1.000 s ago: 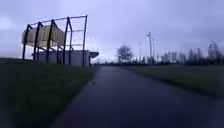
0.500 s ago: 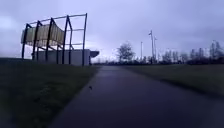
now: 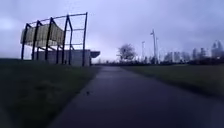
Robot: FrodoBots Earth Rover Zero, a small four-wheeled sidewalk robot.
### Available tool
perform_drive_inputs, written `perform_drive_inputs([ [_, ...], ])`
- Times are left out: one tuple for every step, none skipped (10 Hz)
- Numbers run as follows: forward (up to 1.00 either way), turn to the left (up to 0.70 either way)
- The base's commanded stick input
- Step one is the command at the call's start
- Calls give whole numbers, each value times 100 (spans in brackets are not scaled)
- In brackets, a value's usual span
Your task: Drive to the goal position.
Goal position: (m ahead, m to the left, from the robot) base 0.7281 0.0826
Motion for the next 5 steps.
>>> perform_drive_inputs([
  [100, 2],
  [100, 2],
  [100, 2],
  [100, 2],
  [100, 2],
])
